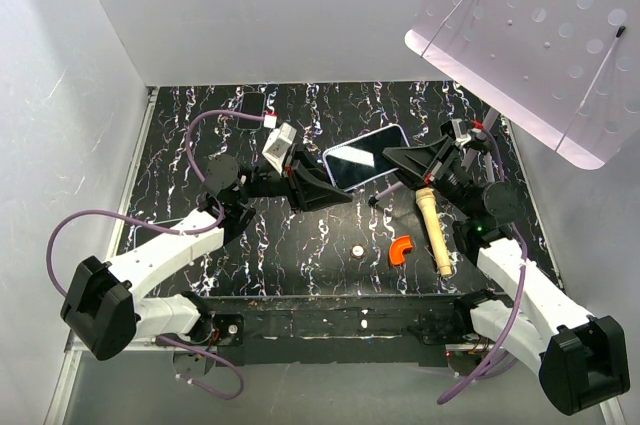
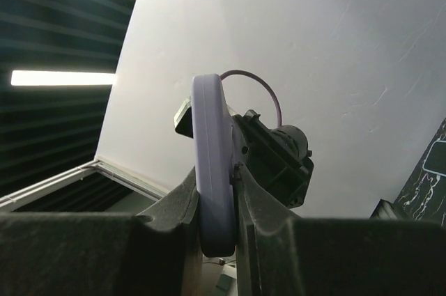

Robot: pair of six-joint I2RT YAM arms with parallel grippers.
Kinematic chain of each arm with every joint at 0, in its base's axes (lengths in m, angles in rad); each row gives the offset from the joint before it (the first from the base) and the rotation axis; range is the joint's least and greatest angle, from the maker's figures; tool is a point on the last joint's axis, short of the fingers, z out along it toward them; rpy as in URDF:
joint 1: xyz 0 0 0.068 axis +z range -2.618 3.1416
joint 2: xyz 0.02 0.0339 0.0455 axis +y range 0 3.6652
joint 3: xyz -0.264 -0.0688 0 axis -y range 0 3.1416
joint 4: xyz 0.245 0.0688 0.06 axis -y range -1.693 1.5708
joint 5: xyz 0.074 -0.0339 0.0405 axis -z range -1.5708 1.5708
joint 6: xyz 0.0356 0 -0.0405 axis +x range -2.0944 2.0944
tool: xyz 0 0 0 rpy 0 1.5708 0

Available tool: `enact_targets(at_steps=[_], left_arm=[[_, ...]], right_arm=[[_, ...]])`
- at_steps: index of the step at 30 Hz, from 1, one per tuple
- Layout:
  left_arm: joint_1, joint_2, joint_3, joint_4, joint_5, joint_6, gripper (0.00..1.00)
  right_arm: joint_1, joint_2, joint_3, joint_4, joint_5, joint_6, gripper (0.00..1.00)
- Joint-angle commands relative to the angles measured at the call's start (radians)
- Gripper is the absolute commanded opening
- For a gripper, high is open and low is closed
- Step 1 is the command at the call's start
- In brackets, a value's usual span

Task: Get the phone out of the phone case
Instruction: Remove the phone case from the phone.

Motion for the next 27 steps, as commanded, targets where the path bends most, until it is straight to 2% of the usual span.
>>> enact_targets(at_steps=[1, 5, 9, 12, 14, 17, 18, 20, 24, 27], left_arm=[[0.007, 0.017, 0.003, -0.14, 0.035, 0.212, 0.0], [0.008, 0.016, 0.005, -0.161, 0.014, 0.226, 0.0], [0.008, 0.014, 0.009, -0.224, -0.075, 0.198, 0.0], [0.007, 0.007, 0.003, -0.363, -0.265, 0.085, 0.0], [0.01, 0.005, -0.007, -0.425, -0.307, -0.009, 0.0], [0.01, -0.05, -0.091, -0.38, -0.33, -0.144, 0.0], [0.008, -0.073, -0.115, -0.36, -0.316, -0.159, 0.04], [0.01, -0.124, -0.135, -0.393, -0.252, -0.143, 0.25], [0.01, -0.223, -0.083, -0.696, -0.128, 0.004, 0.6], [0.01, -0.297, -0.067, -0.827, -0.005, 0.077, 0.74]], right_arm=[[0.036, -0.031, 0.046, 0.203, 0.018, 0.279, 0.01], [0.036, -0.017, 0.049, 0.206, 0.011, 0.285, 0.01], [0.036, -0.022, 0.064, 0.197, -0.008, 0.27, 0.01], [0.036, -0.007, 0.076, 0.226, -0.009, 0.247, 0.01], [0.036, 0.012, 0.093, 0.258, -0.034, 0.236, 0.01], [0.034, 0.001, 0.115, 0.15, -0.069, 0.132, 0.01], [0.034, -0.003, 0.116, 0.102, -0.081, 0.086, 0.01], [0.024, -0.002, 0.128, 0.035, -0.117, 0.001, 0.01], [0.014, 0.03, 0.128, -0.03, -0.144, -0.098, 0.01], [0.004, 0.061, 0.122, -0.033, -0.157, -0.144, 0.01]])
